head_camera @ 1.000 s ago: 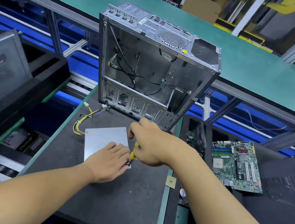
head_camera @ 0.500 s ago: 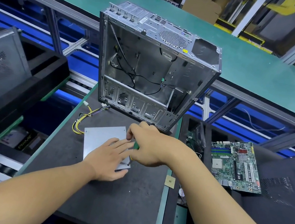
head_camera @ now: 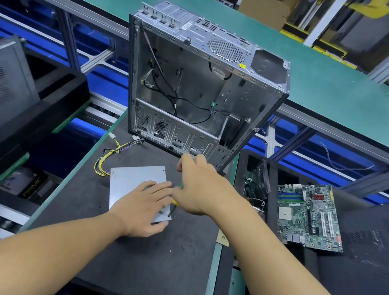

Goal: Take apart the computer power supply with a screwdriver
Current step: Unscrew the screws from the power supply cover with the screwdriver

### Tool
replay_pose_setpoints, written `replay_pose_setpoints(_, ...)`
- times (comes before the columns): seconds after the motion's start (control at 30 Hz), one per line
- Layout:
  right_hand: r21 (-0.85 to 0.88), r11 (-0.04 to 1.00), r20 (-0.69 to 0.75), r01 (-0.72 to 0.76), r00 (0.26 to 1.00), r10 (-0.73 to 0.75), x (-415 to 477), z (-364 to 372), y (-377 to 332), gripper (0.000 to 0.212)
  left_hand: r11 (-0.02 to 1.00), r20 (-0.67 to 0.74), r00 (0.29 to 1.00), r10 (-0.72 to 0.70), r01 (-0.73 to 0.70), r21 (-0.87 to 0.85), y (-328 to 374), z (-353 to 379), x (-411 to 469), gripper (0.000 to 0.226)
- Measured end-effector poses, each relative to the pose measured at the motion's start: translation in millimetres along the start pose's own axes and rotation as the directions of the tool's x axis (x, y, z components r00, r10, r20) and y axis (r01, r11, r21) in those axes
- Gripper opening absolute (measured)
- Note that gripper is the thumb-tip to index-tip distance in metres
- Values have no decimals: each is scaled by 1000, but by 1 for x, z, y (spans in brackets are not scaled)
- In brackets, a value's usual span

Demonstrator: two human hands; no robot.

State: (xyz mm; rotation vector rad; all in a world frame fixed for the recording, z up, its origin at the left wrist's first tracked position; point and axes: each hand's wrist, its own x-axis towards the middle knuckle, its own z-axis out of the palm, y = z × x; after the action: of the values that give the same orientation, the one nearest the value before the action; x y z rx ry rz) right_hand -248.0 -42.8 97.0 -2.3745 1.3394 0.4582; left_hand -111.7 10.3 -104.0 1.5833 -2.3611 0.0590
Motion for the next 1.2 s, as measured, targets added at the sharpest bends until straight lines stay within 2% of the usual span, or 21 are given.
replay_pose_setpoints(0.1,-76,996,-76,-57,996,51,-1,2,0,42,1000,58,998,-6,7,-27,1,-3,1,41)
replay_pose_setpoints(0.2,-84,996,-103,-16,995,7,-1,4,1,20,999,142,989,-40,45,-31,-1,-2,1,49)
replay_pose_setpoints(0.27,-50,997,-58,52,997,-55,0,3,1,14,1000,104,995,-15,18,-24,0,-2,0,42)
replay_pose_setpoints(0.4,91,992,59,84,994,-89,-2,-1,-1,24,999,90,996,-24,22,23,-1,2,1,40)
replay_pose_setpoints(0.57,-118,992,-32,54,998,-59,-5,2,-3,20,999,-39,999,24,-25,-26,0,0,1,34)
replay_pose_setpoints(0.7,6,994,10,113,994,-113,-2,0,-2,11,1000,-2,1000,-2,2,18,0,1,1,33)
replay_pose_setpoints(0.83,37,992,74,118,990,-121,-2,-1,-3,26,1000,25,999,-21,20,23,0,3,0,33)
replay_pose_setpoints(0.97,-25,999,-45,36,998,-37,-3,3,-4,35,1000,-47,999,10,-10,-5,0,0,1,32)
replay_pose_setpoints(1.07,-46,998,-44,47,998,-49,1,3,-3,20,1000,-23,1000,3,-4,-27,1,-2,1,34)
replay_pose_setpoints(1.13,-28,996,9,86,996,-86,2,1,0,15,1000,15,1000,-11,12,-24,2,-3,1,36)
replay_pose_setpoints(1.2,7,994,109,108,988,-108,3,-2,1,33,1000,30,999,-9,10,-26,1,-3,1,36)
